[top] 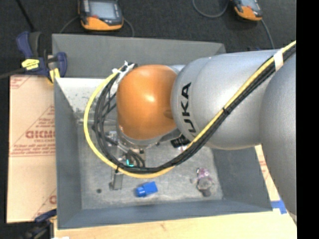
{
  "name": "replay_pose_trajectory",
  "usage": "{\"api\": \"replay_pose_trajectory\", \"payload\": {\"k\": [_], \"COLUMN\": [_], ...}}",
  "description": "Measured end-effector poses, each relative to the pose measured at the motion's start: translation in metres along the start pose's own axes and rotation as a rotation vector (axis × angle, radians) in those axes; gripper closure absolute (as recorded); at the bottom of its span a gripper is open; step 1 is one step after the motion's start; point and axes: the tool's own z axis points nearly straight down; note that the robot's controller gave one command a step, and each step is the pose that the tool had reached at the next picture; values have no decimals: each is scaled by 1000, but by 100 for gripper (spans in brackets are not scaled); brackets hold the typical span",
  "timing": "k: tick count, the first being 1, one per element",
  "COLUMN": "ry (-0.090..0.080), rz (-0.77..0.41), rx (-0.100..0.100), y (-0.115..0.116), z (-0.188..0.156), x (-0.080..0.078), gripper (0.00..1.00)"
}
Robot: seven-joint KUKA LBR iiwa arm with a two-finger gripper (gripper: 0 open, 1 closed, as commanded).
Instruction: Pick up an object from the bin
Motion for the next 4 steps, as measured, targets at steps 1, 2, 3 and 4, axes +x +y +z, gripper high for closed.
{"api": "replay_pose_trajectory", "payload": {"k": [1, 2, 3, 4], "ry": [-1, -11, -7, -7], "rz": [-499, -815, -1035, -1030], "rx": [2, 6, 2, 1], "y": [-11, -91, -114, -113], "z": [93, 61, 137, 137], "x": [17, -29, 20, 21], "gripper": [0, 0, 0, 100]}}
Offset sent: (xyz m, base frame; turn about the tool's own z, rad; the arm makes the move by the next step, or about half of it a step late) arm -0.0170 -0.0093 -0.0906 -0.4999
